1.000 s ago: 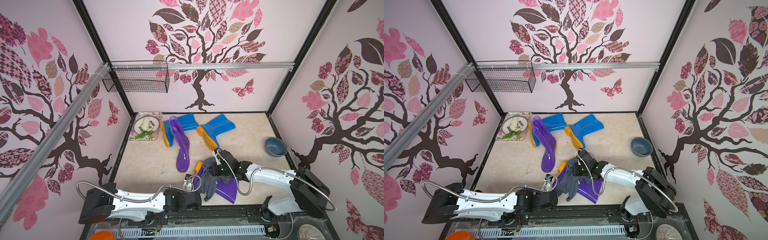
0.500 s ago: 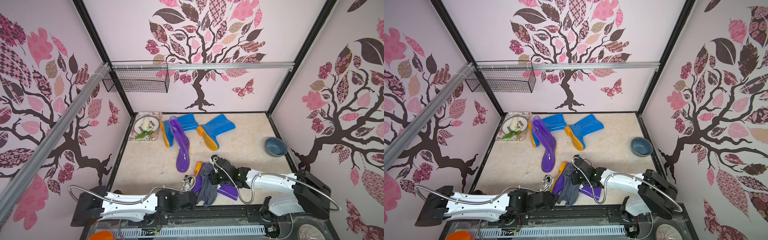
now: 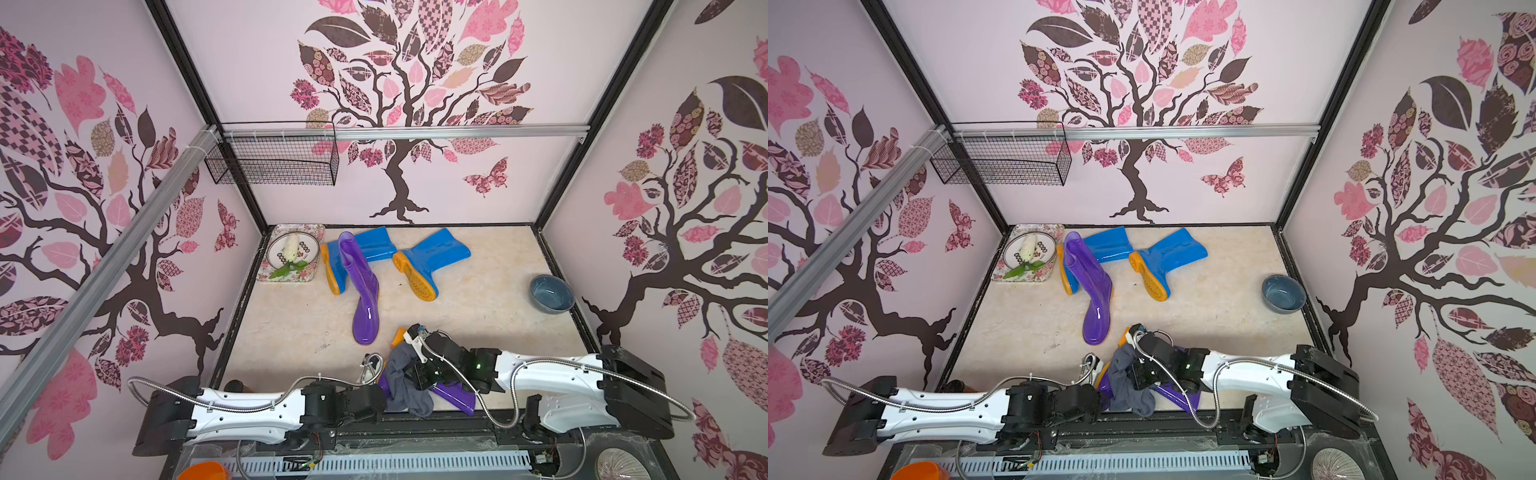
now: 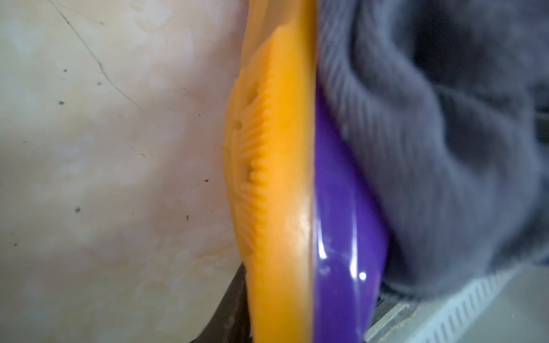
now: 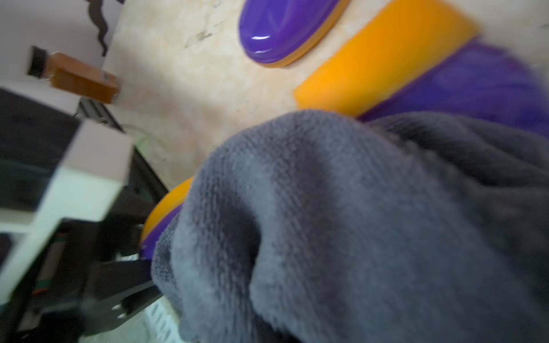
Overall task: Wipe the rubber boots with a cloth
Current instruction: Wipe the dirt off the rubber boot.
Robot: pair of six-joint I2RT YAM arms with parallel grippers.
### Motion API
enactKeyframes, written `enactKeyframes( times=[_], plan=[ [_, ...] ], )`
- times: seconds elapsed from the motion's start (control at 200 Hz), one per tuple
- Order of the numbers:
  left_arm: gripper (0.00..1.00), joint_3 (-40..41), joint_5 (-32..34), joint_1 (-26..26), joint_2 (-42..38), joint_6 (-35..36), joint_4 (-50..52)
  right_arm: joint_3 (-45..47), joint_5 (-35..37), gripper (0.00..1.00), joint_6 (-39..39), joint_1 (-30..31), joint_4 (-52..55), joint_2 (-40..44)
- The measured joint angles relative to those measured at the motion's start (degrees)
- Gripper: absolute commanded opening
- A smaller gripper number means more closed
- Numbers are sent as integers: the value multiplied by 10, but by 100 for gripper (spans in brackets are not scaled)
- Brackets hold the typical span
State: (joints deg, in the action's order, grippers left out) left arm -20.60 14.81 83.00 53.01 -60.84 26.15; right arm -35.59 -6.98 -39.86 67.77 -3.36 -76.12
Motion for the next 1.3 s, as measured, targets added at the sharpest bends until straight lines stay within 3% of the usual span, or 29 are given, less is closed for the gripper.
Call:
enactKeyframes(
  times=[0.17,0.275,0.44,0.63,0.98,1.11,1.3],
  plan=[
    [32,-1,-1,0,2,9,3,-5,-43,0,-16,21,-51,-43],
    [34,-1,1,0,-14,10,9,-3,-60,0,-14,-21,-45,-37],
    [52,0,-2,-1,-66,12,20,-1,-58,0,20,-117,-5,-25],
    [64,0,-9,2,-128,24,37,-1,-48,0,42,-116,19,-25],
    [56,-1,-29,3,-125,9,87,-15,-32,0,66,-115,37,-38],
    [47,-1,-20,5,-144,3,108,-19,-31,0,70,-115,45,-38],
    [42,-1,-21,6,-134,-2,107,-19,-29,0,70,-115,48,-37]
  ],
)
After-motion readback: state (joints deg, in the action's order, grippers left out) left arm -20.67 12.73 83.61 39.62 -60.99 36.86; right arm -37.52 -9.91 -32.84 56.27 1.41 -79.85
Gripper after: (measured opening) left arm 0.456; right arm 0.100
